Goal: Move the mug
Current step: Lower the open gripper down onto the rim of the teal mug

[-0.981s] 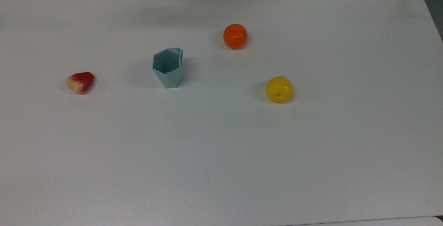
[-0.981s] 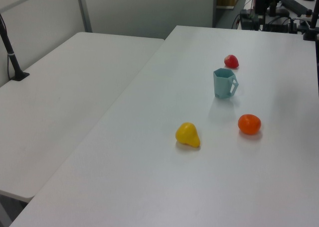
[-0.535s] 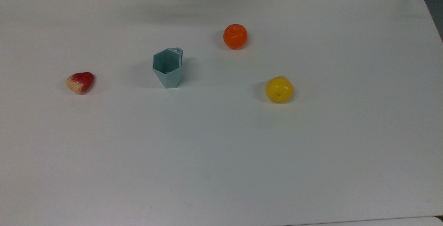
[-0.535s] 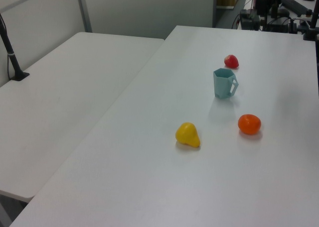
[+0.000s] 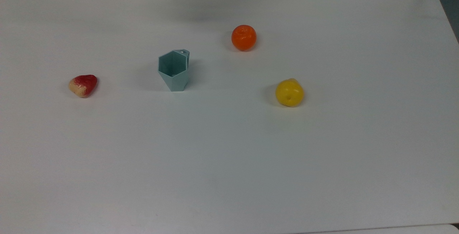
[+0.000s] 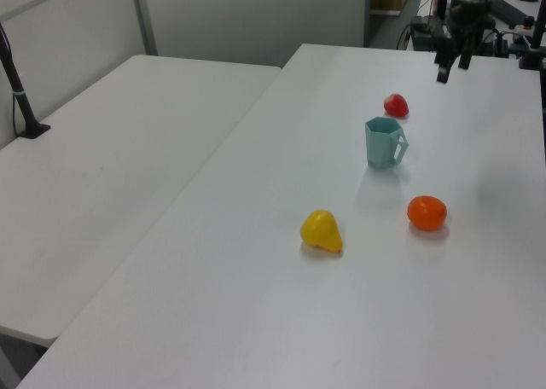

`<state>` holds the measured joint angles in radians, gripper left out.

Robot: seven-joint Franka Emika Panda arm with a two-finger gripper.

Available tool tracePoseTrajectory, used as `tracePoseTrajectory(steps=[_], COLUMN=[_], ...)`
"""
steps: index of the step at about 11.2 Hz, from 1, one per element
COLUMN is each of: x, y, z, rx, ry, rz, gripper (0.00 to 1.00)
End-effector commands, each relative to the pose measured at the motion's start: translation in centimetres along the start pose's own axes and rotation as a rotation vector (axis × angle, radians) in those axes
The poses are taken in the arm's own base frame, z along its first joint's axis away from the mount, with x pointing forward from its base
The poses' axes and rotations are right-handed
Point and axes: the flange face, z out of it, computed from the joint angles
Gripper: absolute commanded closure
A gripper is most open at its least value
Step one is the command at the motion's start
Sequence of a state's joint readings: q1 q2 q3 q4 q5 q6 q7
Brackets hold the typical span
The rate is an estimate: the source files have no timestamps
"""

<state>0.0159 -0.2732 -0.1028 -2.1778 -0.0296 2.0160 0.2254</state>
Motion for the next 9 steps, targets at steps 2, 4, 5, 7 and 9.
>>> tracePoseTrajectory(steps=[2, 4, 5, 7, 9], x=[-1.4, -1.8, -2.0, -1.8, -1.1], y=[-0.3, -1.3, -1.4, -1.8, -2.1], z=[2.2, 4.1, 4.8, 5.7, 6.5], rx=[-0.001, 0.019, 0.022, 0.018, 0.031], ry=[0.039, 0.098, 0.106, 0.099, 0.126], rz=[0.031, 0.121, 0.135, 0.127, 0.195], gripper=[0.0, 0.0, 0.0, 0.0, 0.0])
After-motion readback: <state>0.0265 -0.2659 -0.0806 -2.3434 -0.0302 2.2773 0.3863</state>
